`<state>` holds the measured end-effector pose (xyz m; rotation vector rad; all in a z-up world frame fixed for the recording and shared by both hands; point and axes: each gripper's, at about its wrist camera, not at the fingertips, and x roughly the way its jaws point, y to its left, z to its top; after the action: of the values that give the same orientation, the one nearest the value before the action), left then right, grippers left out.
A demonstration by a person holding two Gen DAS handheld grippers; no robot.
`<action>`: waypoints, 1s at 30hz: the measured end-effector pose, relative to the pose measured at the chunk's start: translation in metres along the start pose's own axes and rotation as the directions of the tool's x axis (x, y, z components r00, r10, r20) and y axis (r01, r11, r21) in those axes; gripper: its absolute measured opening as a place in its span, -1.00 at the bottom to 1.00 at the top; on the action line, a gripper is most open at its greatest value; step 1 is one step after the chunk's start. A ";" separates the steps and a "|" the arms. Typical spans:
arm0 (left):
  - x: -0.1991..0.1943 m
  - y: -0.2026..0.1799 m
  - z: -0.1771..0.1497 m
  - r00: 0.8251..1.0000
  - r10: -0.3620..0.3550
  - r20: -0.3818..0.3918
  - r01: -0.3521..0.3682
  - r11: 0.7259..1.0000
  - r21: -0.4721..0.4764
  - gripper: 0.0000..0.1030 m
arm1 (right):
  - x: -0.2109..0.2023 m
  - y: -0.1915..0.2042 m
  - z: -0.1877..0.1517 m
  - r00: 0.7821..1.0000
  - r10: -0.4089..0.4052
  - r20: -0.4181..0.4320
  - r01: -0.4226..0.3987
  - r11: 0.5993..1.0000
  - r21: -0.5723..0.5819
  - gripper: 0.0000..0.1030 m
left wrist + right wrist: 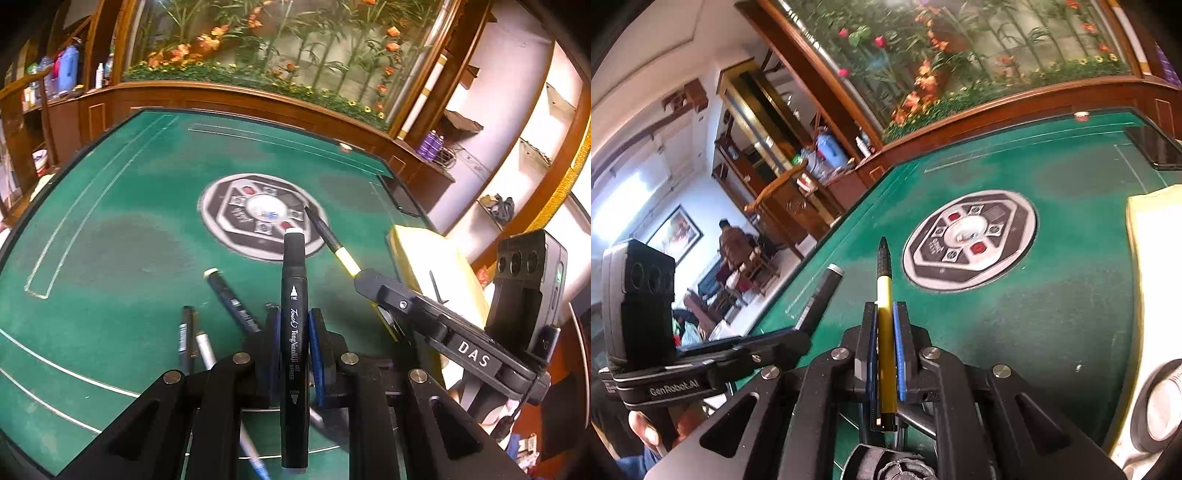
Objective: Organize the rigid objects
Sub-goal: 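Carry both markers into the tray and open both tools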
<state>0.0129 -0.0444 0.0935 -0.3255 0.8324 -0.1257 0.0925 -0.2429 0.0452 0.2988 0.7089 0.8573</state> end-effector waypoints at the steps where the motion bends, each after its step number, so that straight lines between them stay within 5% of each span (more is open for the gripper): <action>1: 0.001 -0.003 0.002 1.000 -0.014 -0.005 0.014 1.000 -0.009 -0.72 | -0.007 -0.002 -0.001 1.000 -0.005 0.014 0.005 1.000 0.015 -0.84; 6: 0.009 -0.036 0.014 0.993 -0.111 -0.049 0.111 0.994 0.006 -0.72 | -0.053 -0.016 -0.006 0.996 -0.039 0.076 0.032 0.995 0.090 -0.84; 10: 0.022 -0.082 0.017 0.978 -0.188 -0.091 0.193 0.980 0.054 -0.72 | -0.106 -0.033 -0.006 0.978 -0.151 0.144 0.134 0.983 0.121 -0.84; 15: 0.053 -0.143 0.003 0.959 -0.231 -0.167 0.252 0.960 0.121 -0.72 | -0.151 -0.076 -0.014 0.924 -0.343 0.166 0.307 0.928 0.210 -0.84; 22: 0.099 -0.201 -0.026 0.930 -0.240 -0.277 0.292 0.942 0.166 -0.72 | -0.178 -0.113 -0.040 0.860 -0.495 0.123 0.451 0.850 0.272 -0.83; 30: 0.122 -0.213 -0.038 0.925 -0.222 -0.308 0.287 0.940 0.184 -0.72 | -0.169 -0.127 -0.055 0.868 -0.493 0.059 0.460 0.843 0.278 -0.83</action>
<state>0.0704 -0.2833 0.0545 -0.2016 1.0466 -0.5198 0.0544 -0.4560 0.0159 0.3834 0.7312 0.2631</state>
